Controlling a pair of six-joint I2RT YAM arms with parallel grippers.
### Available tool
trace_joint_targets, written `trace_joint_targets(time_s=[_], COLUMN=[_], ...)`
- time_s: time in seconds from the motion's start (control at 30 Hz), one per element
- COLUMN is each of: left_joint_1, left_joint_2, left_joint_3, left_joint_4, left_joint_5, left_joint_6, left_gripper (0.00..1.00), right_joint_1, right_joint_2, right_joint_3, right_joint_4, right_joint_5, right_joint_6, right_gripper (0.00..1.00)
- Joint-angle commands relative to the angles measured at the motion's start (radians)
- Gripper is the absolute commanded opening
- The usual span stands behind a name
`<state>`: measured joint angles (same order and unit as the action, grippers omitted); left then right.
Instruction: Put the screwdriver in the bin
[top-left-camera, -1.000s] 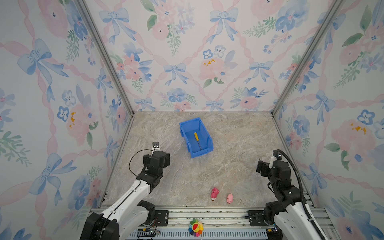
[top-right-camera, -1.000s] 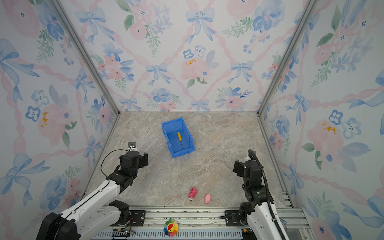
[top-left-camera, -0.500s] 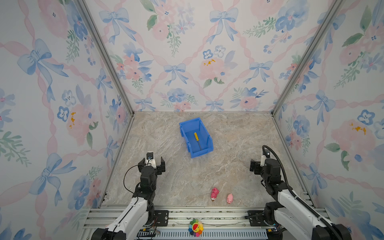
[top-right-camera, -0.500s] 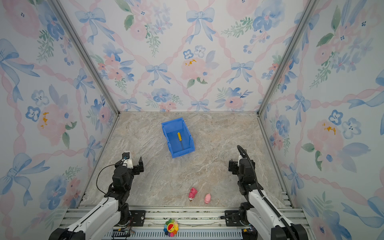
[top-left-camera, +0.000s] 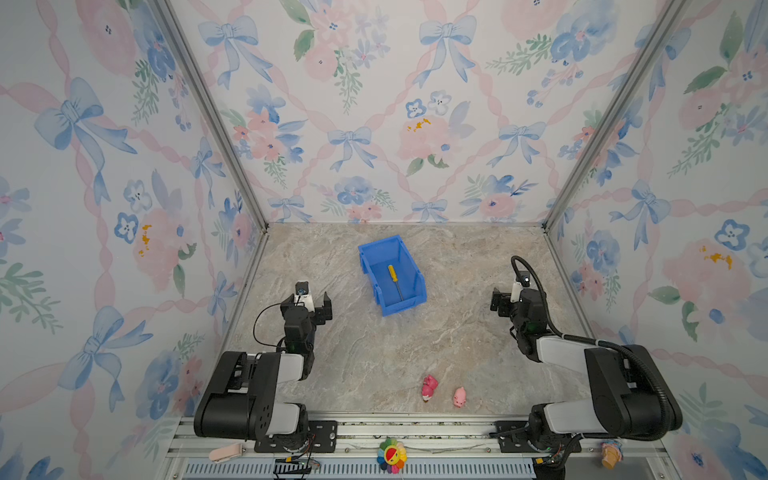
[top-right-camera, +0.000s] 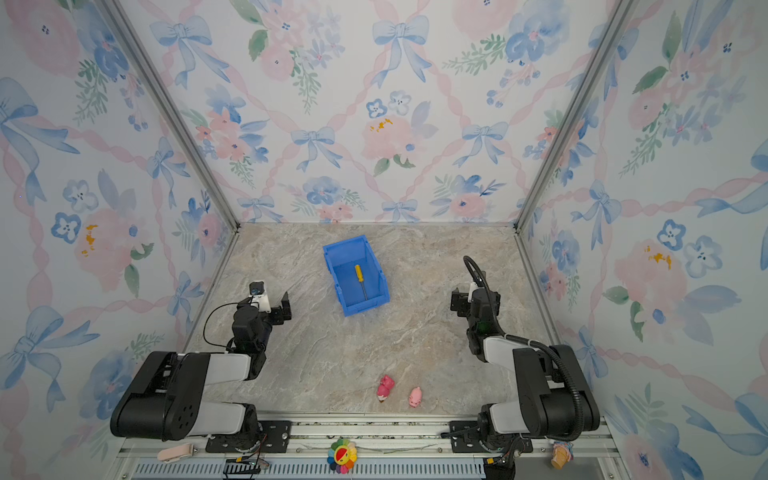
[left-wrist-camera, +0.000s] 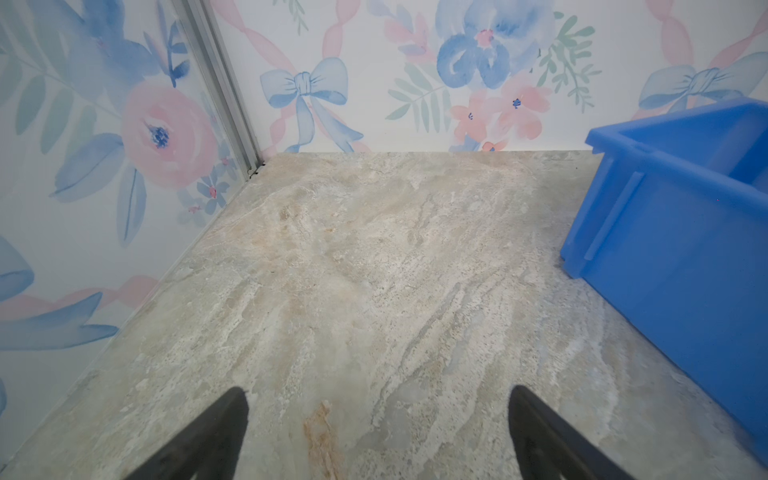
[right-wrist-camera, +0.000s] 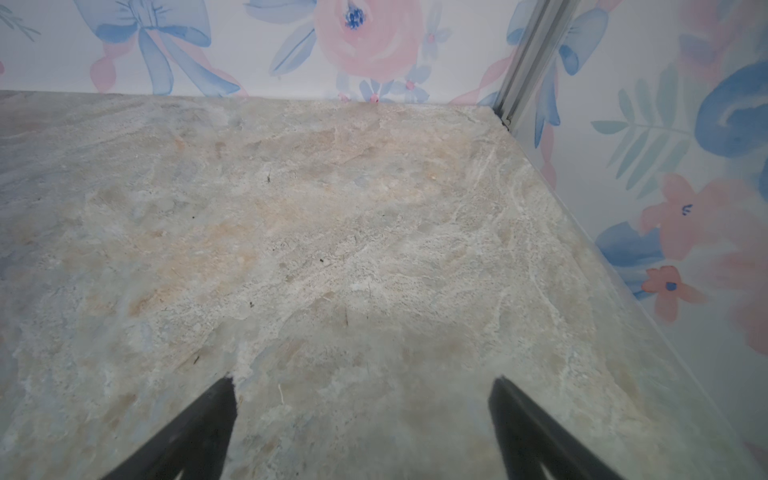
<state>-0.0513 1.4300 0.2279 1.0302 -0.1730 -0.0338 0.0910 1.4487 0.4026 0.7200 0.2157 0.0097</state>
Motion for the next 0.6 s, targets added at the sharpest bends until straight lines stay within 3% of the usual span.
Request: trace_joint_targets(time_s=[0.0, 0.1, 0.57], left_joint_1=[0.022, 0.027, 0.021], left_joint_2=[0.073, 0.137, 0.136], left_joint_3=[0.013, 0.010, 0.011], left_joint_4=[0.111, 0.186, 0.182], left_joint_5=[0.066, 0.084, 0.074], left_joint_6=[-0.007, 0.003, 0.007], left_gripper=[0.98, 0.98, 0.98], right_joint_1=[-0.021, -0.028, -0.030], right_joint_2=[0.076, 0.103, 0.099], right_joint_3=[-0.011, -0.014, -0.011], right_joint_4=[0.163, 0.199, 0.183], right_joint_5=[-0.035, -0.046, -0.047], right_joint_6=[-0.010, -0.005, -0.005], right_gripper=[0.97, 0.97, 0.97])
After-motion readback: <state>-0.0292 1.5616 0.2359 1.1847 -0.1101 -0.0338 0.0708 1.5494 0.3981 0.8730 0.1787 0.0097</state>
